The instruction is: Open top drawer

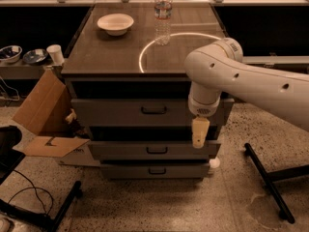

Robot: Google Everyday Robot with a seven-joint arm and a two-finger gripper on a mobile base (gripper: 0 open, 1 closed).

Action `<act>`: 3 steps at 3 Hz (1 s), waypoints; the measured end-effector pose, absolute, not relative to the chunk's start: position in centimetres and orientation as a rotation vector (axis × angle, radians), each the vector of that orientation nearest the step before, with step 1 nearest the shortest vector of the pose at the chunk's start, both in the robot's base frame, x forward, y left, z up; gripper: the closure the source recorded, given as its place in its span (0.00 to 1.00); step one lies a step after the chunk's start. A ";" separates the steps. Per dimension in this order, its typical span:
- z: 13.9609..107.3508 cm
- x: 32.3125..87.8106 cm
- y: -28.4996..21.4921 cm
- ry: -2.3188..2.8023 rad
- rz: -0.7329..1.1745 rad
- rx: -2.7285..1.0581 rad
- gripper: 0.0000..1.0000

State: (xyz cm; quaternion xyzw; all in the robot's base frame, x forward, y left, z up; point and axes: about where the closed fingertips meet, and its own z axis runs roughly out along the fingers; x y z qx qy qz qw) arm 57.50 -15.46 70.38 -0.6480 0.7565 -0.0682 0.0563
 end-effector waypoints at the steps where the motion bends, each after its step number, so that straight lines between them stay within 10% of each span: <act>1: 69.4 60.1 -15.1 2.279 -0.192 -1.989 0.00; 3: 66.8 62.4 -14.1 2.307 -0.061 -1.974 0.18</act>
Offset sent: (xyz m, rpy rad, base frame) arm 0.0742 0.0215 -0.0335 0.0842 0.0593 0.0222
